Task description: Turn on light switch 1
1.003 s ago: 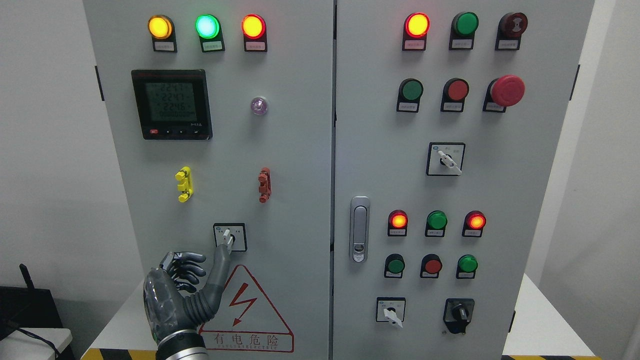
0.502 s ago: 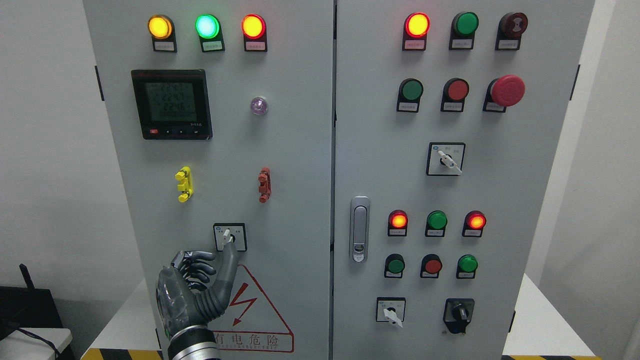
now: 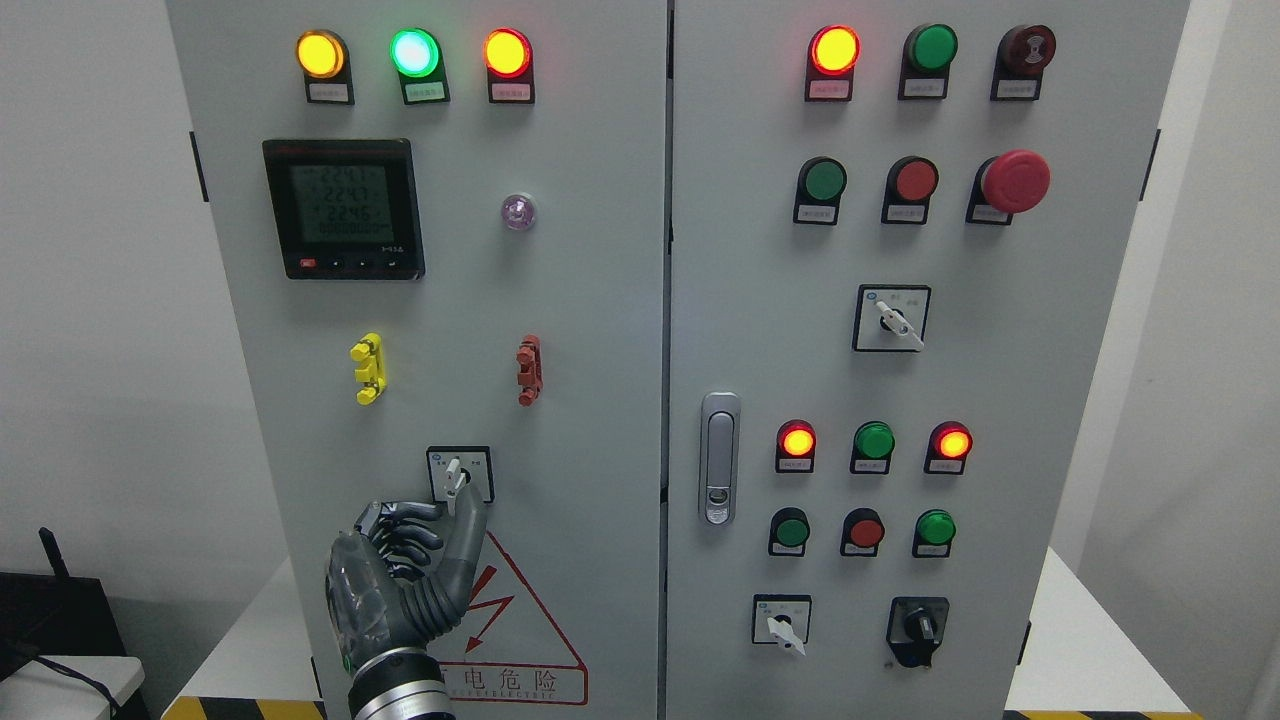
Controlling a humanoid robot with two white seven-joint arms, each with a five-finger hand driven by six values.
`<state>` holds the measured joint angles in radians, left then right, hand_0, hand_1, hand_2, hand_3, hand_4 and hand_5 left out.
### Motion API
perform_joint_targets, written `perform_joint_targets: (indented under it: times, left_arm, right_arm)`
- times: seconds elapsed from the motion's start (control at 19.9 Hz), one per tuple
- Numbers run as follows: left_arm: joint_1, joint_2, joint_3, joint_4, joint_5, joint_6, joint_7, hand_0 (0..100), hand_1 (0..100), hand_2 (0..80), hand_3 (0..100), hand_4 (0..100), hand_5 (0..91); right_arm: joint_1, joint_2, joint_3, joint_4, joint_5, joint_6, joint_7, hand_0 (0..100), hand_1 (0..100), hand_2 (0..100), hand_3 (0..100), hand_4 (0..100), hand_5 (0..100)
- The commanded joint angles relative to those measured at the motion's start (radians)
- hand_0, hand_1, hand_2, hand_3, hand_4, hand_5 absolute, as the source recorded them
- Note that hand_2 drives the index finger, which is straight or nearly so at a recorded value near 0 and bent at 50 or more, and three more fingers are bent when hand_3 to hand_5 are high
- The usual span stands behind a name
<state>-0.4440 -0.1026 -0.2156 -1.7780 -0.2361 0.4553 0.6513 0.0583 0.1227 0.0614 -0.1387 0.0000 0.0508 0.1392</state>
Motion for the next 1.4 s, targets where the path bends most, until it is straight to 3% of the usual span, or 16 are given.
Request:
perform_joint_targets:
  times: [0.0,0.3,0.6,1.35]
  left_arm:
    - [-0.019,-0.002,-0.007,0.017,0.003,0.0,0.002,11,52,55.8,81,83,72.2]
    - [-0.027,-0.002,-0.007,0.022,0.004,0.014,0.002,12,51,55.5,81,83,72.2]
    - [-0.033,-0.002,-0.007,0.026,0.055,0.016,0.027,14,50,55.7,81,83,72.2]
    - [-0.045,-0.002,-0.018,0.037,0.055,0.016,0.027,19,48,57.1,81,83,72.0]
  right_arm:
    - [0.0,0.0,0.0,-0.001,-0.018,0.0,-0.003,12,39,0,0,0,0]
    - [0.0,0.0,0.0,-0.001,-0.018,0.0,-0.003,12,39,0,0,0,0]
    - [0.0,0.0,0.0,-0.001,-0.018,0.0,-0.003,12,39,0,0,0,0]
    - [0.0,0.0,0.0,0.001,-0.017,0.0,-0.001,12,39,0,0,0,0]
